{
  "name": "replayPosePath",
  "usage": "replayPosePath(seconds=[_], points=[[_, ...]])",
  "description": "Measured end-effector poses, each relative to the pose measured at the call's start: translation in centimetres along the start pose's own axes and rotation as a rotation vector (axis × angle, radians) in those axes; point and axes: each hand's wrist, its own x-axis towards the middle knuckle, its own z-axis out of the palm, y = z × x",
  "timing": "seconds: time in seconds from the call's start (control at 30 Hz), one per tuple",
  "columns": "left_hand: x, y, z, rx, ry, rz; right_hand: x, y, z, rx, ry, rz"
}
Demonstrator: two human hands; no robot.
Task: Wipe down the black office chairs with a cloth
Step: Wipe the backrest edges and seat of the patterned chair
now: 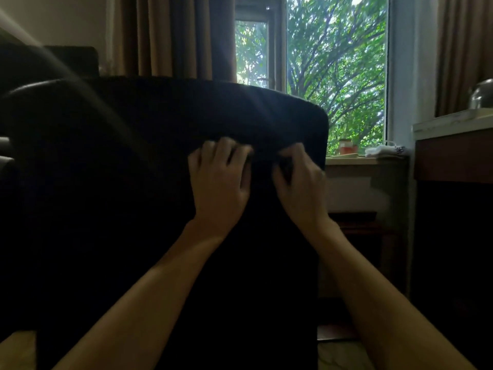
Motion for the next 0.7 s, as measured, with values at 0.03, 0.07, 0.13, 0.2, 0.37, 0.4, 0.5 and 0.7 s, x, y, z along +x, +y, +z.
replayPosePath(seconds=[0.03,0.07,0.13,0.2,0.37,0.4,0.5,0.7], points=[[-1.6,0.0,0.1,0.001,-0.02,0.013,-1.4,0.4,0.1,-0.008,-0.026,0.003],[-3.1,0.0,0.1,-0.006,-0.033,0.018,-2.8,0.6,0.1,-0.013,-0.049,0.008],[-5.8,0.3,0.2,-0.031,-0.052,0.02,-5.5,1.0,0.2,-0.022,-0.078,0.027],[-8.4,0.7,0.3,-0.054,-0.084,0.022,-8.5,1.3,0.2,-0.026,-0.098,0.043],[-13.3,1.4,0.5,-0.047,-0.173,0.07,-13.5,2.3,-0.6,-0.031,-0.172,0.036],[-13.1,1.5,0.6,-0.05,-0.169,0.071,-13.3,2.5,-0.7,-0.036,-0.173,0.046],[-10.2,2.4,1.4,-0.035,-0.134,0.067,-10.9,3.2,-0.7,-0.036,-0.114,0.103],[-2.5,4.1,3.0,-0.013,-0.037,0.092,-3.3,4.7,-1.4,-0.022,0.03,0.133]])
